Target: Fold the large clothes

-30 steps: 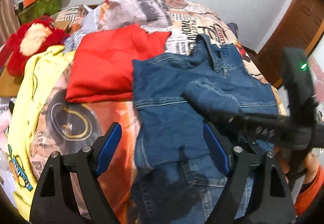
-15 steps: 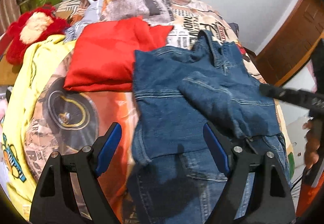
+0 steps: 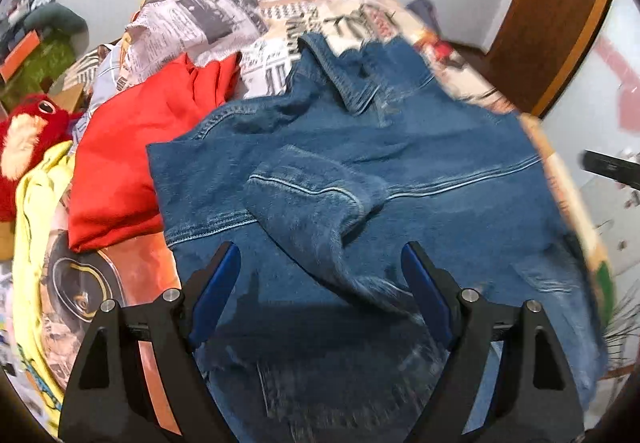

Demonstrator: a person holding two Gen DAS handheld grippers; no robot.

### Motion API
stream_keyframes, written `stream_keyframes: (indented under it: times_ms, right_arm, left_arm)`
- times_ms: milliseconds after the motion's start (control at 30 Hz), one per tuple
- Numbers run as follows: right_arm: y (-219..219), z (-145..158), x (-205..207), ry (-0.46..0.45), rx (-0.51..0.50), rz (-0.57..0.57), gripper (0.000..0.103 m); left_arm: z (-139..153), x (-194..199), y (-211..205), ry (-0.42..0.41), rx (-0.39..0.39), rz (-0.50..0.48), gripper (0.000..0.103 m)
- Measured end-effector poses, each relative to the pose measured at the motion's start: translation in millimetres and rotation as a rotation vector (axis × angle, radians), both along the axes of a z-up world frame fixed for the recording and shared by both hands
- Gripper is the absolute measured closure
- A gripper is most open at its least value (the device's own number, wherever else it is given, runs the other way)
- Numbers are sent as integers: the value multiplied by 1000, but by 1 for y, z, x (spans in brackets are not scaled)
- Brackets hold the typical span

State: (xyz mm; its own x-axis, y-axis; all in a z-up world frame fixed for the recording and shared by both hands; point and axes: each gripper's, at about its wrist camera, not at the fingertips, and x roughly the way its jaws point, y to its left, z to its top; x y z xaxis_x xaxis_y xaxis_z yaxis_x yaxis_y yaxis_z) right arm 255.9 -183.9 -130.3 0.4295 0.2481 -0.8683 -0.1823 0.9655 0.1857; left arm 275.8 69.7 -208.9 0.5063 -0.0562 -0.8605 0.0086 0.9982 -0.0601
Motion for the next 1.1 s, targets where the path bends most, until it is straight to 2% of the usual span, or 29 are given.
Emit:
stream_keyframes:
  times_ms: [100, 167, 267, 367, 433, 500, 567, 633, 767, 1000, 1100]
  right_arm:
    - [-22, -16, 0, 29, -14, -37, 66]
    - [-37, -26, 0, 53, -8, -57, 66]
    - [-53, -42, -3, 97, 17, -89, 66]
    - [-62, -56, -6, 139, 35, -111, 66]
    - [-65, -63, -6, 152, 44, -118, 66]
    - [-65, -68, -8, 160, 48, -121, 66]
    - [-64, -70, -10, 159, 46, -124, 66]
    - [-63, -69, -11, 156, 38, -125, 66]
    - [-56, -62, -10, 135, 11, -107, 66]
    - [-50, -30, -7, 53, 3, -98, 66]
    - [-45, -21, -7, 32, 12, -92, 66]
  left_arm:
    - [-20, 13, 0, 30, 60, 30, 24]
    - [-30, 17, 7, 49, 53, 57, 33]
    - [-36, 15, 28, 52, -66, 123, 42]
    - [-41, 6, 57, 53, -239, 196, 51]
    - [-46, -4, 74, 55, -357, 226, 66]
    - [-48, -12, 84, 60, -403, 255, 75]
    - [-52, -18, 90, 61, -451, 262, 75]
    - [-51, -19, 91, 59, -471, 261, 80]
    - [-28, -15, 78, 2, -399, 231, 84]
    - [68, -12, 38, -253, -215, 96, 85]
    - [92, -17, 26, -327, -118, 52, 85]
